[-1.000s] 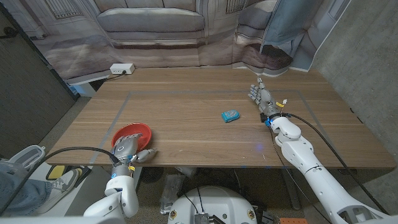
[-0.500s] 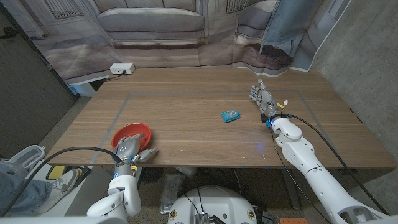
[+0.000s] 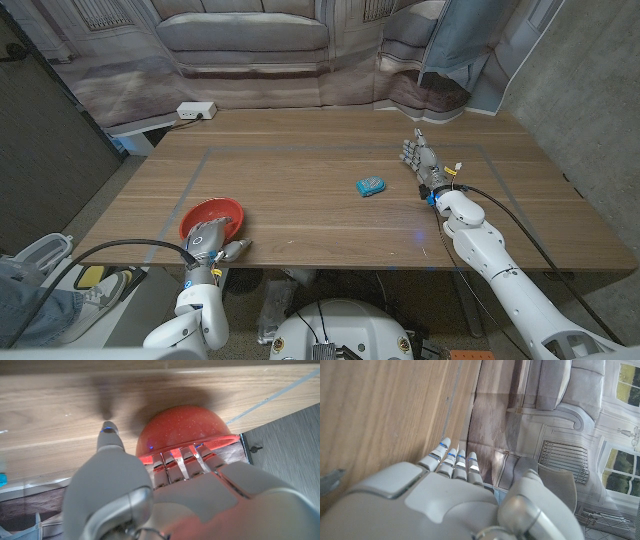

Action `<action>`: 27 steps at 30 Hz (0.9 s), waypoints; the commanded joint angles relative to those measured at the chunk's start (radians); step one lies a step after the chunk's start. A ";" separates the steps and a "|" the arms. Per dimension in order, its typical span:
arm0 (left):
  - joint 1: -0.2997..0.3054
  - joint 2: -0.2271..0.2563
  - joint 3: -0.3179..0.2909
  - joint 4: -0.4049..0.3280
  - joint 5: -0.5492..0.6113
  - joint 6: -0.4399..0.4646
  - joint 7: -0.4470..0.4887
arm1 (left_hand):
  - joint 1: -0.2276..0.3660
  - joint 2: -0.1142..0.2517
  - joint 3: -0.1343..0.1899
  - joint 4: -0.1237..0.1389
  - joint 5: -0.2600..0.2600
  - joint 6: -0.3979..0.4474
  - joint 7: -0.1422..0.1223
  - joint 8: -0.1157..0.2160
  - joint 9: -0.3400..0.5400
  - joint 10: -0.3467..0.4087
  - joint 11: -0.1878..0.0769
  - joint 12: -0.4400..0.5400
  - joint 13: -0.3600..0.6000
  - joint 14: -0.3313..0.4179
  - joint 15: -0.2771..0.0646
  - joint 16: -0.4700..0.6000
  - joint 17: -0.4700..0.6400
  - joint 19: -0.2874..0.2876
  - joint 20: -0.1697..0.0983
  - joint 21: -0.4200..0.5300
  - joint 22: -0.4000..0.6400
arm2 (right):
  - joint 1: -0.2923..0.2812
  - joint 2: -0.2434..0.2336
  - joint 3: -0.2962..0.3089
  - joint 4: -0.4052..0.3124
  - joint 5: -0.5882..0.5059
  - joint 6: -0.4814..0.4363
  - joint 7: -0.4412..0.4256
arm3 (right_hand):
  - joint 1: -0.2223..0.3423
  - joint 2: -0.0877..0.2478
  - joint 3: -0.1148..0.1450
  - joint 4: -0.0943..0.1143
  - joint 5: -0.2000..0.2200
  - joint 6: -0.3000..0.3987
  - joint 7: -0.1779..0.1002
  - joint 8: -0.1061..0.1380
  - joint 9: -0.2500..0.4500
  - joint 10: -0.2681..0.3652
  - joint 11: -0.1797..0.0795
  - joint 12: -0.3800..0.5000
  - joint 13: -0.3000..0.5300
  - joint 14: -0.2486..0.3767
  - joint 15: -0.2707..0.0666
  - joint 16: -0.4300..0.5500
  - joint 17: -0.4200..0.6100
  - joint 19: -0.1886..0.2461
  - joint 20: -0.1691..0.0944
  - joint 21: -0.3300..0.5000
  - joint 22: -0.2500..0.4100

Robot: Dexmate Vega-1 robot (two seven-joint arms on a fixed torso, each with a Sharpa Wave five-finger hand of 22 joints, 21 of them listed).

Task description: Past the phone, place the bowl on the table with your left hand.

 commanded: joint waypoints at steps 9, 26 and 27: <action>-0.027 -0.022 0.028 0.029 0.011 0.004 0.031 | 0.095 0.054 0.027 -0.018 0.008 0.109 -0.016 0.032 0.002 0.098 -0.014 0.017 0.006 0.093 -0.126 0.020 0.009 0.069 -0.068 0.033 0.013 | 0.000 0.002 0.000 0.006 -0.007 -0.008 0.005 | 0.009 0.006 -0.002 -0.005 0.000 0.000 -0.003 0.002 0.003 0.008 0.001 -0.002 0.004 0.009 -0.001 -0.003 0.004 0.013 -0.033 -0.004 0.004; -0.048 -0.026 0.038 0.033 0.014 0.019 0.024 | 0.263 0.149 0.097 -0.027 -0.085 0.336 -0.032 0.091 -0.003 0.314 -0.027 0.033 0.009 0.313 -0.172 0.058 0.024 0.202 -0.091 0.109 0.029 | 0.005 0.009 -0.005 0.010 -0.011 -0.016 0.008 | 0.008 0.007 -0.003 -0.005 0.000 0.000 -0.002 0.002 0.003 0.006 0.003 -0.002 0.004 0.009 0.000 -0.003 0.005 0.014 -0.032 -0.006 0.004; -0.049 -0.029 0.037 0.034 0.013 0.021 0.024 | 0.270 0.153 0.101 -0.026 -0.092 0.351 -0.031 0.095 -0.003 0.328 -0.027 0.034 0.010 0.326 -0.173 0.060 0.026 0.214 -0.093 0.117 0.030 | 0.005 0.010 -0.005 0.011 -0.012 -0.015 0.008 | 0.008 0.007 -0.003 -0.005 -0.001 0.000 -0.003 0.002 0.003 0.006 0.002 -0.002 0.004 0.009 0.000 -0.003 0.005 0.014 -0.032 -0.006 0.004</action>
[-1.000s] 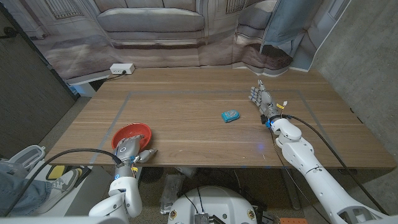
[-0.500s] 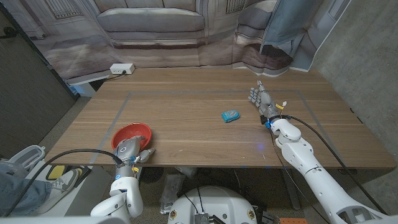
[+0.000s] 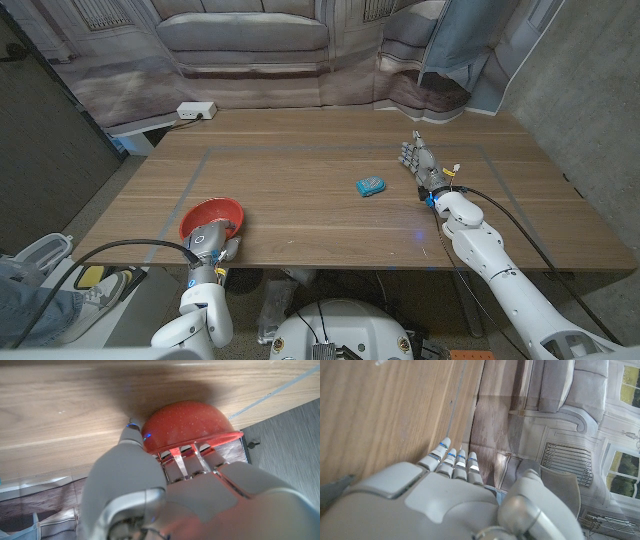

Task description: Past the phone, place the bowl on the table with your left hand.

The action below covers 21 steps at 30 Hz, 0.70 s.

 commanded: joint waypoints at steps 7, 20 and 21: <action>-0.017 0.000 0.000 -0.001 -0.017 0.012 -0.022 | 0.073 0.017 0.039 0.003 -0.069 0.151 0.001 0.044 -0.002 0.147 -0.002 0.019 0.017 0.158 -0.167 0.035 0.020 0.093 -0.101 0.073 0.017 | 0.006 0.008 -0.005 0.009 -0.005 -0.008 0.003 | 0.007 0.007 -0.001 -0.002 -0.001 0.000 -0.002 0.002 0.003 0.007 0.002 -0.002 0.004 0.009 -0.001 -0.003 0.005 0.011 -0.029 -0.007 0.004; -0.018 -0.006 -0.011 -0.001 -0.040 0.009 -0.024 | 0.107 0.013 0.056 0.003 -0.098 0.217 0.011 0.071 0.002 0.213 -0.003 0.027 0.038 0.247 -0.175 0.055 0.041 0.121 -0.119 0.117 0.030 | 0.008 0.008 -0.008 0.010 -0.013 -0.006 0.008 | 0.006 0.007 -0.003 -0.003 -0.001 0.000 -0.003 0.002 0.003 0.007 0.002 -0.002 0.004 0.009 0.000 -0.003 0.005 0.012 -0.029 -0.009 0.005; -0.017 -0.002 -0.011 -0.001 -0.040 0.004 -0.023 | 0.110 0.013 0.057 0.003 -0.098 0.217 0.012 0.072 0.002 0.216 -0.003 0.027 0.039 0.250 -0.175 0.055 0.042 0.122 -0.118 0.119 0.031 | 0.008 0.008 -0.008 0.009 -0.013 -0.006 0.008 | 0.006 0.007 -0.003 -0.003 -0.001 0.000 -0.003 0.002 0.003 0.007 0.002 -0.002 0.004 0.010 0.001 -0.003 0.005 0.012 -0.028 -0.010 0.005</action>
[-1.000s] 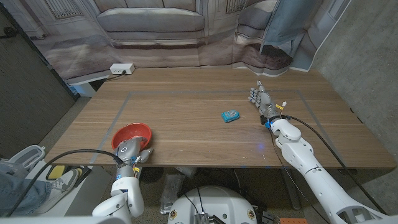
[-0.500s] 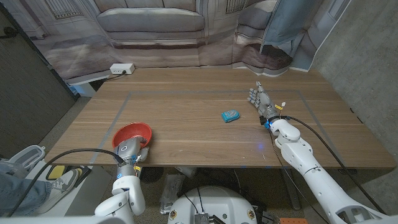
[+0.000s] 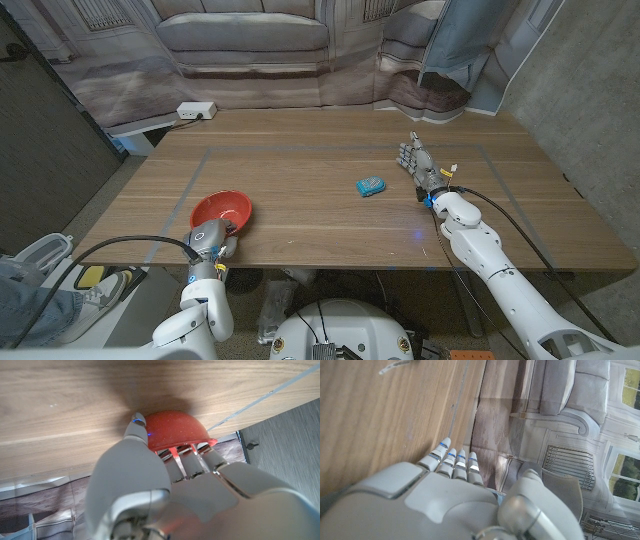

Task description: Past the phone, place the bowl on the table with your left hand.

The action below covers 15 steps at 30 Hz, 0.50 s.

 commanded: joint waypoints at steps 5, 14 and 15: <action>0.007 -0.006 -0.019 -0.001 -0.035 -0.019 -0.002 | 0.038 0.007 0.017 -0.005 -0.007 0.047 0.017 0.016 0.011 0.033 0.000 0.008 0.013 0.044 -0.133 0.019 0.017 0.021 -0.111 0.031 0.013 | 0.003 0.001 -0.002 0.002 -0.004 0.000 0.005 | 0.006 0.007 -0.003 -0.003 -0.001 0.000 -0.003 0.002 0.003 0.007 0.001 -0.002 0.004 0.010 -0.001 -0.003 0.005 0.006 -0.034 -0.004 0.005; 0.039 0.008 -0.061 -0.020 -0.063 -0.068 -0.002 | 0.064 0.012 0.033 -0.005 -0.012 0.005 0.037 0.008 0.017 0.031 0.002 0.002 0.031 0.061 -0.137 0.016 0.027 0.023 -0.116 0.051 0.018 | -0.005 -0.001 0.003 -0.009 -0.002 0.005 0.002 | 0.006 0.008 -0.004 -0.003 -0.001 0.000 -0.003 0.002 0.003 0.007 0.001 -0.002 0.004 0.010 -0.001 -0.003 0.005 0.007 -0.034 -0.005 0.005; 0.041 0.011 -0.064 -0.023 -0.065 -0.070 -0.004 | 0.073 0.012 0.037 -0.006 -0.013 0.018 0.039 0.016 0.019 0.042 0.005 0.006 0.036 0.075 -0.139 0.021 0.032 0.026 -0.116 0.059 0.021 | -0.006 -0.001 0.005 -0.012 0.000 0.003 0.000 | 0.006 0.008 -0.004 -0.003 -0.001 0.000 -0.003 0.002 0.003 0.007 0.000 -0.002 0.004 0.010 0.000 -0.003 0.005 0.007 -0.034 -0.005 0.005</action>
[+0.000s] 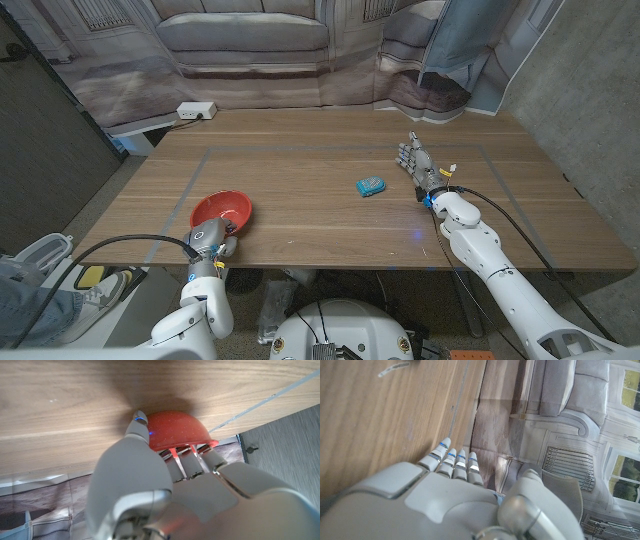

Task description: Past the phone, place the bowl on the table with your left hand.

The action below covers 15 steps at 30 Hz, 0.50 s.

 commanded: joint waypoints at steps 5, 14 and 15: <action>0.041 0.016 -0.053 -0.026 -0.042 -0.053 0.001 | 0.056 0.001 0.021 -0.006 -0.005 0.044 0.021 0.027 0.020 0.039 0.002 0.013 0.031 0.074 -0.130 0.025 0.034 0.020 -0.118 0.045 0.020 | -0.013 -0.004 0.007 -0.020 0.006 0.003 -0.007 | 0.006 0.008 -0.004 -0.003 -0.001 0.000 -0.003 0.002 0.003 0.008 0.000 -0.002 0.004 0.010 0.000 -0.003 0.005 0.008 -0.034 -0.002 0.005; 0.049 0.023 -0.064 -0.041 -0.048 -0.033 -0.001 | 0.076 -0.005 0.023 -0.003 -0.008 0.065 0.022 0.044 0.022 0.063 0.004 0.022 0.053 0.096 -0.132 0.042 0.063 0.026 -0.118 0.070 0.029 | -0.017 -0.007 0.005 -0.027 0.008 0.006 -0.008 | 0.006 0.009 -0.005 -0.004 -0.001 -0.001 -0.003 0.002 0.003 0.009 0.001 -0.002 0.004 0.010 -0.001 -0.003 0.005 0.009 -0.034 -0.003 0.005; 0.050 0.022 -0.066 -0.044 -0.048 -0.029 0.001 | 0.076 -0.005 0.023 -0.003 -0.009 0.068 0.022 0.046 0.022 0.065 0.004 0.023 0.055 0.096 -0.132 0.043 0.064 0.026 -0.118 0.071 0.029 | -0.018 -0.008 0.004 -0.027 0.007 0.008 -0.006 | 0.006 0.009 -0.005 -0.004 -0.001 0.000 -0.003 0.002 0.003 0.009 0.000 -0.002 0.004 0.010 -0.001 -0.003 0.005 0.009 -0.034 -0.003 0.005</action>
